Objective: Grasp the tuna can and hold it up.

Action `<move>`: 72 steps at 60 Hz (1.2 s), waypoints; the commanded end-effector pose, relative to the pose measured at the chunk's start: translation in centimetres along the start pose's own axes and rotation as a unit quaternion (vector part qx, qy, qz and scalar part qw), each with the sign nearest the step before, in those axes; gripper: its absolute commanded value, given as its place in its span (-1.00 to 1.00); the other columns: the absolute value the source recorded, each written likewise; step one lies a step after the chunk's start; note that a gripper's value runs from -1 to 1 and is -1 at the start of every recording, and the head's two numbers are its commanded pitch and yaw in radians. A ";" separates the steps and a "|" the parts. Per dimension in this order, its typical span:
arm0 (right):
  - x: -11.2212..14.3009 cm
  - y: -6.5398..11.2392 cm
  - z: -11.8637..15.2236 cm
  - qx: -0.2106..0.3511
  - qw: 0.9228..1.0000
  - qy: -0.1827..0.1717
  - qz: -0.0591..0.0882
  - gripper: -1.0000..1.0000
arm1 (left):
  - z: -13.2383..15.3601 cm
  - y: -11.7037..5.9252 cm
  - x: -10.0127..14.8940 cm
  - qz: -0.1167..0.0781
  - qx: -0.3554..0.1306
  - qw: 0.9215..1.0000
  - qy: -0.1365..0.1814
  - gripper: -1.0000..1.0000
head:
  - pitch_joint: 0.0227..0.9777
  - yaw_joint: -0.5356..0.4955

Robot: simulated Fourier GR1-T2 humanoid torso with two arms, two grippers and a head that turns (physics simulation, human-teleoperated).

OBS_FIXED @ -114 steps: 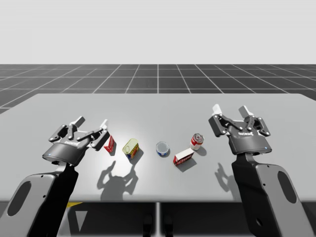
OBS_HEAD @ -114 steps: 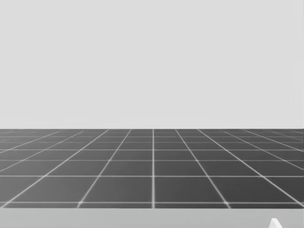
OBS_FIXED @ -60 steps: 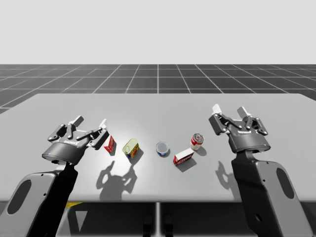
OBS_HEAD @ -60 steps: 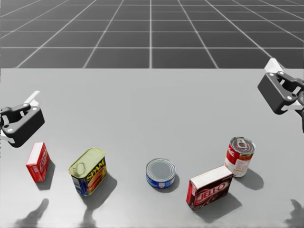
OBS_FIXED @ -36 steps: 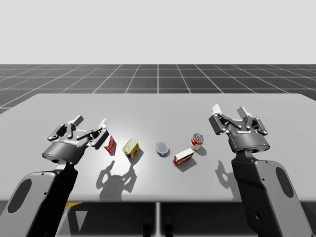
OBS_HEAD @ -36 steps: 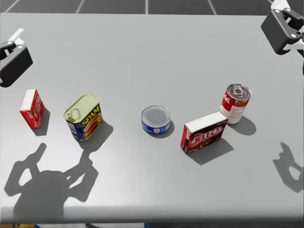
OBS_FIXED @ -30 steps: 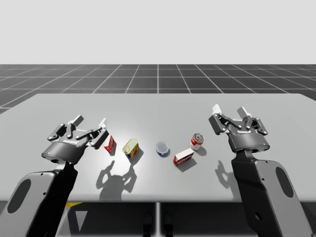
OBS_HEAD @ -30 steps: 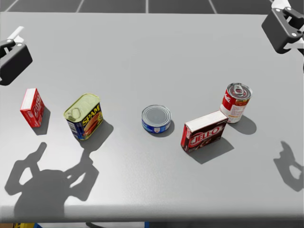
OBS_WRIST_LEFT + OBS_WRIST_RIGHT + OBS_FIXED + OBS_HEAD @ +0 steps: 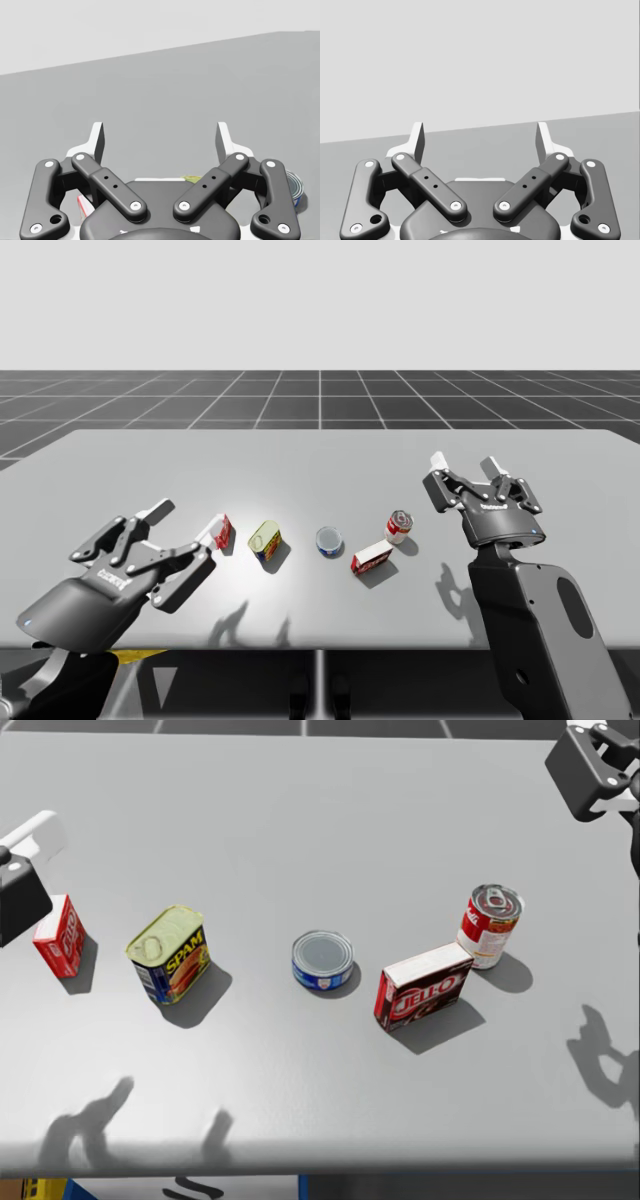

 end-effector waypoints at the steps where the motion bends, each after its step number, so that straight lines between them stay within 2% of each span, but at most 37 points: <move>1: 0.0 0.0 0.0 -0.001 1.000 0.000 0.000 -1.00 | 3.0 -3.3 -0.6 0.000 -0.047 0.999 0.027 -1.00 | 0.76 -0.03; 7: 0.0 -0.1 0.0 -0.002 1.000 -0.001 0.000 -1.00 | 4.2 -5.0 -1.7 -0.001 -0.063 0.997 0.050 -1.00 | 0.76 -0.03; 11: 0.0 -0.1 0.0 -0.002 1.000 -0.001 0.000 -1.00 | 4.8 -6.0 -2.6 0.009 -0.066 0.996 0.063 -1.00 | 0.76 -0.03; 14: 0.0 -0.1 0.0 -0.003 1.000 -0.002 0.000 -1.00 | 5.2 -6.8 -3.6 0.010 -0.073 0.994 0.079 -1.00 | 0.77 -0.03; 16: 0.0 -0.2 -0.1 -0.003 1.000 -0.002 0.000 -1.00 | 5.4 -7.3 -4.2 0.020 -0.075 0.993 0.086 -1.00 | 0.77 -0.03; 20: 0.0 -0.2 -0.1 -0.003 1.000 -0.002 0.000 -1.00 | 5.7 -8.3 -5.3 0.013 -0.084 0.992 0.098 -1.00 | 0.78 -0.04; 34: 0.1 -0.3 -0.1 -0.002 1.000 -0.002 0.001 -1.00 | 5.4 -11.5 -8.0 0.029 -0.105 0.984 0.144 -1.00 | 0.78 -0.03; 45: 0.2 -0.3 -0.1 -0.003 1.000 -0.002 0.000 -1.00 | 3.2 -12.7 -8.8 0.033 -0.100 0.982 0.156 -1.00 | 0.78 -0.03; 50: 0.1 -0.3 -0.1 -0.005 1.000 -0.003 0.007 -1.00 | 1.6 -13.2 -9.0 0.031 -0.099 0.982 0.160 -1.00 | 0.77 -0.03; 54: 0.2 -0.3 -0.1 -0.005 1.000 -0.002 0.007 -1.00 | 0.5 -13.6 -9.2 0.034 -0.103 0.980 0.167 -1.00 | 0.78 -0.04; 64: 0.3 -0.5 -0.1 -0.004 1.000 -0.002 0.005 -1.00 | -2.0 -14.2 -9.8 0.025 -0.103 0.977 0.183 -1.00 | 0.78 -0.05; 72: 0.3 -0.5 0.0 -0.005 1.000 -0.002 0.006 -1.00 | -3.8 -14.5 -10.1 0.011 -0.095 0.978 0.188 -1.00 | 0.78 -0.05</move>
